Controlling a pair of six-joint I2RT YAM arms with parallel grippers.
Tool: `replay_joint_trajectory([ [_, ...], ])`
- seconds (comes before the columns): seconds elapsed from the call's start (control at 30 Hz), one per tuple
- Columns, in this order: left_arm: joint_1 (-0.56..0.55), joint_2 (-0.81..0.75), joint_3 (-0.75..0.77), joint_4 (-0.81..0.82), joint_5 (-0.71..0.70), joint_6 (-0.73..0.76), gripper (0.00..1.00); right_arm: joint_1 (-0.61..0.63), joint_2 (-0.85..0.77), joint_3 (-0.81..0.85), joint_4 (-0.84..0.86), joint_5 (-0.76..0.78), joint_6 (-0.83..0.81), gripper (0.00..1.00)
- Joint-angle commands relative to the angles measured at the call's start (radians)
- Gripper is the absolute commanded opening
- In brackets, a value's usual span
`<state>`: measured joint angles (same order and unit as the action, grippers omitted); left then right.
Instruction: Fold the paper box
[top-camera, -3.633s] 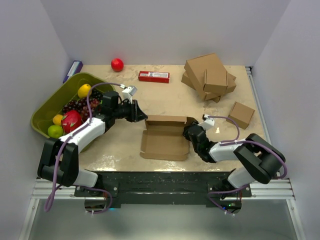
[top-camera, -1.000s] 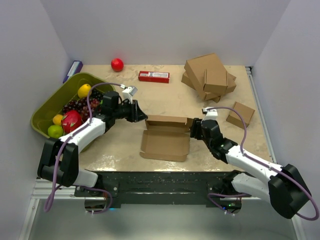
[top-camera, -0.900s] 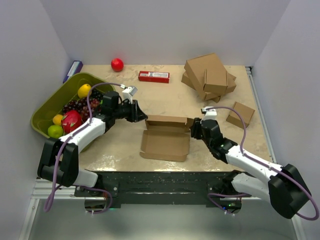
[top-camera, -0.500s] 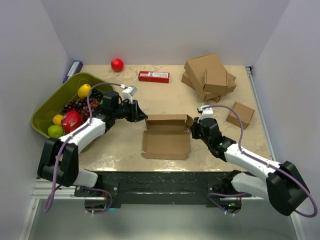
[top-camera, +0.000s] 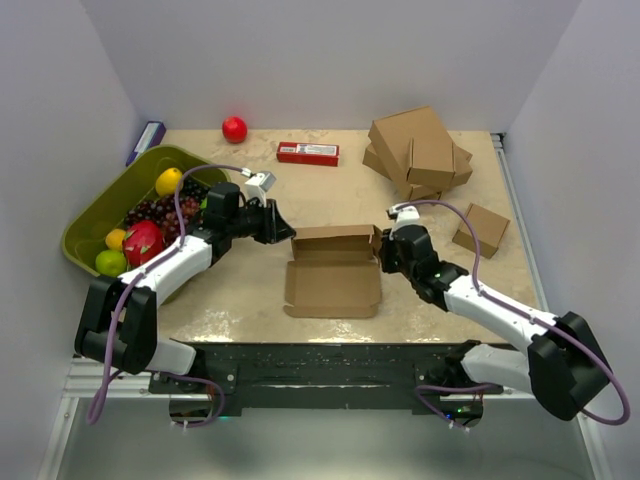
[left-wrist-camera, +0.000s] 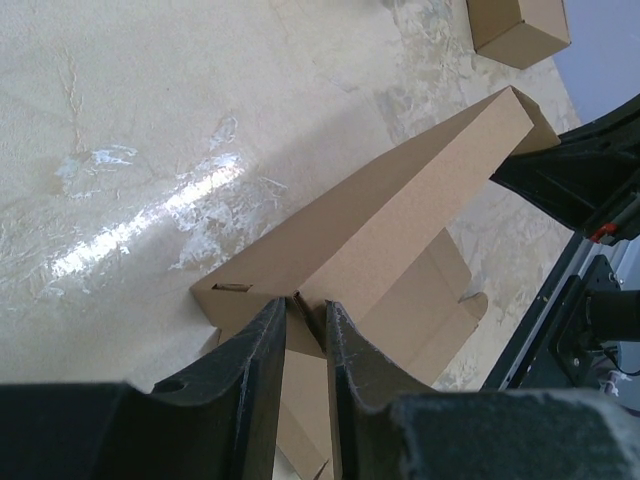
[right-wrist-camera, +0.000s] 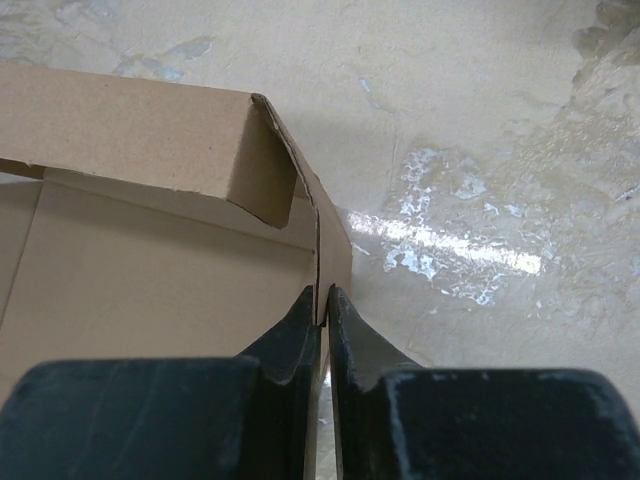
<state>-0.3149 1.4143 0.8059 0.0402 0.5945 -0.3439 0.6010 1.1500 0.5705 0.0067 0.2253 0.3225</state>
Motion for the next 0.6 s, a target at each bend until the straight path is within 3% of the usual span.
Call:
replay_joint_trajectory([
  [0.0, -0.013, 0.000, 0.006, -0.039, -0.019, 0.046, 0.26, 0.003, 0.027, 0.069, -0.004, 0.009, 0.024, 0.24],
  [0.1, -0.015, -0.003, 0.007, -0.039, -0.025, 0.049, 0.26, 0.005, 0.022, 0.074, -0.060, 0.022, 0.088, 0.47],
  [0.2, -0.015, -0.005, 0.007, -0.039, -0.025, 0.049, 0.26, 0.014, -0.044, 0.046, -0.108, 0.035, 0.179, 0.48],
  [0.37, -0.015, -0.003, 0.007, -0.039, -0.022, 0.048, 0.26, 0.052, -0.130, -0.043, -0.114, -0.009, 0.289, 0.28],
  [0.57, -0.015, -0.008, 0.007, -0.039, -0.021, 0.048, 0.26, 0.158, -0.046, -0.072, -0.122, 0.022, 0.372, 0.10],
])
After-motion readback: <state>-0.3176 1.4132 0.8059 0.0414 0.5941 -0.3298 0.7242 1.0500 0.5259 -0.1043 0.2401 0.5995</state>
